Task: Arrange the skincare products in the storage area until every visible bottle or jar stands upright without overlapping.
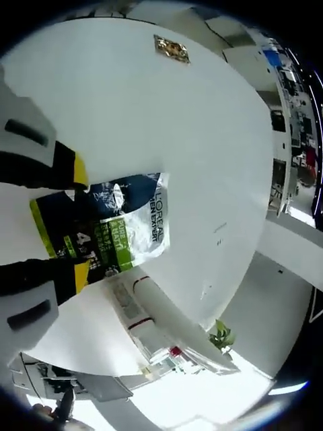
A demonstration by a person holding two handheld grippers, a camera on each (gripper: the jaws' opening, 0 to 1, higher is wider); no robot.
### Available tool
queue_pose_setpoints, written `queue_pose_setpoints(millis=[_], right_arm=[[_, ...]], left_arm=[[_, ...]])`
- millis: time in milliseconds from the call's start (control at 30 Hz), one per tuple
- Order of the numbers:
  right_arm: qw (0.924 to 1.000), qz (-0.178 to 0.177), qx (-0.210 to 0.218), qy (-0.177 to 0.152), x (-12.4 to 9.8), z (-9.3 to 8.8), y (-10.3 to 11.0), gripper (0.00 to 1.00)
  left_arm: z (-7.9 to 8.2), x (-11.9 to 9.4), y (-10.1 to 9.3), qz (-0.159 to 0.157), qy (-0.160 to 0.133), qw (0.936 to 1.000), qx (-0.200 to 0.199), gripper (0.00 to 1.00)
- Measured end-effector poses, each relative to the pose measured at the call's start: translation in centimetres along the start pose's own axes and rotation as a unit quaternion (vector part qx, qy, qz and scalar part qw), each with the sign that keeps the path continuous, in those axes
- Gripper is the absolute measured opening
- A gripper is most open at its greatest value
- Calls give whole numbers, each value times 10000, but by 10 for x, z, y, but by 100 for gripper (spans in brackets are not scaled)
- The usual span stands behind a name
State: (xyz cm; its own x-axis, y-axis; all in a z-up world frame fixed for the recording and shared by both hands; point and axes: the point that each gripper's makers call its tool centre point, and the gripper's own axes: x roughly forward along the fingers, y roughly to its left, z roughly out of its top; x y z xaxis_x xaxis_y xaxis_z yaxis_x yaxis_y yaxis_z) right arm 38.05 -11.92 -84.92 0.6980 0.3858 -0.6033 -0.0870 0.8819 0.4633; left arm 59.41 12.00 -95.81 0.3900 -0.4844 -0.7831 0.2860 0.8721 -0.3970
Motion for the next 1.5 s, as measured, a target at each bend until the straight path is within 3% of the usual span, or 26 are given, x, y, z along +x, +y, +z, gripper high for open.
queue_pose_setpoints(millis=[233,400,533,700,733,800,900,933,1000,1100,1233,1300,1433,1500], right_arm=[[9998,128,-102,73,13,-1,14,95],[9993,274,-225,81,30,1,29,96],[9981,469,-359,155,47,2,47,96],[9961,706,-481,203,66,5,70,96],[9954,770,-524,226,70,4,75,96],[9944,842,-572,274,75,3,82,96],[9925,969,-668,327,83,1,92,96],[9921,992,-686,339,85,1,95,96],[9910,1070,-727,342,92,2,101,96],[9895,1169,-776,359,98,2,110,96],[9863,1358,-865,368,103,2,122,95],[9851,1430,-886,359,105,2,127,93],[9821,1570,-979,355,108,0,137,89],[9806,1645,-1007,354,109,-1,143,89]], left_arm=[[-2,-15,7,-55,-111,9999,-92,40],[-12,-34,17,-82,-254,9993,-252,41],[-22,-57,28,-208,-471,9966,-649,42],[-28,-81,45,-226,-574,9963,-603,44],[-28,-88,48,-270,-636,9955,-649,44],[-31,-99,42,-643,-701,9925,-770,44],[-37,-111,43,-775,-810,9909,-742,50],[-36,-115,41,-890,-978,9890,-666,54],[-48,-123,45,-843,-952,9899,-626,57],[-69,-132,55,-654,-749,9949,-188,49],[-89,-150,53,-816,-629,9943,258,37],[-103,-159,60,-676,-451,9953,525,36],[-113,-174,70,-440,-498,9950,745,19],[-118,-180,76,-360,-541,9958,639,16]])
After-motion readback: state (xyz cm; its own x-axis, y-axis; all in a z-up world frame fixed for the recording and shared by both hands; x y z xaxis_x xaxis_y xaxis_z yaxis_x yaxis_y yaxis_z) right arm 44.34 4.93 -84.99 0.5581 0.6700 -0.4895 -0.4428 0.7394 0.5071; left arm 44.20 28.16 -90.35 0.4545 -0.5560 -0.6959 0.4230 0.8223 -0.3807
